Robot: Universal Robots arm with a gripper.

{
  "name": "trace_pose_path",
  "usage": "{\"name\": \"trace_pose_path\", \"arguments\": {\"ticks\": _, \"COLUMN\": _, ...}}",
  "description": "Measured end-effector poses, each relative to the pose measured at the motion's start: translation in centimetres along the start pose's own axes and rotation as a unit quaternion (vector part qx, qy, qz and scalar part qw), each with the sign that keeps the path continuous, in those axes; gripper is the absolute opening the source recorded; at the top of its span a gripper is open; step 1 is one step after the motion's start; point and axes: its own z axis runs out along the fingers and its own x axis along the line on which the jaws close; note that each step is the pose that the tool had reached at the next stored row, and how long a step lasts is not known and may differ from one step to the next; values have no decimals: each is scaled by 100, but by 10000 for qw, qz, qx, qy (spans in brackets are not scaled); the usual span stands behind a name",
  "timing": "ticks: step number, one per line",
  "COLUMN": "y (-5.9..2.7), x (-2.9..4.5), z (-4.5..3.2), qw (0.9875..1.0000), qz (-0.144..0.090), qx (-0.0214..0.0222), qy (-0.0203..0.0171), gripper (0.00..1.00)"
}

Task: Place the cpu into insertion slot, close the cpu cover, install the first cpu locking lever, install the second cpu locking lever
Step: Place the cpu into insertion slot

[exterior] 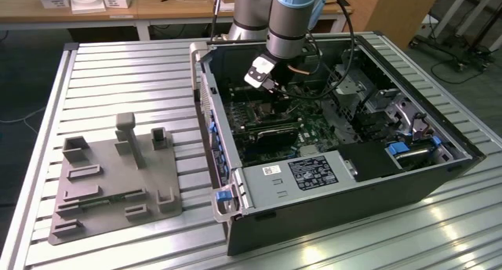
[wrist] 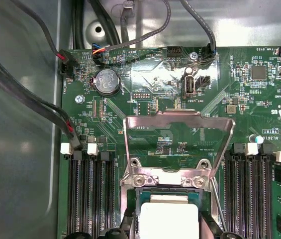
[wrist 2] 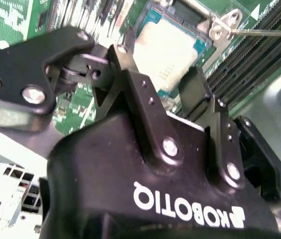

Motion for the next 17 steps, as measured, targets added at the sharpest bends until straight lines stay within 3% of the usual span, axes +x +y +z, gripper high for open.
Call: {"name": "trace_pose_path", "arguments": {"ticks": 17, "y": 0, "x": -15, "z": -23, "qw": 10000, "qz": 1, "qx": 1, "qy": -1, "gripper": 62}}
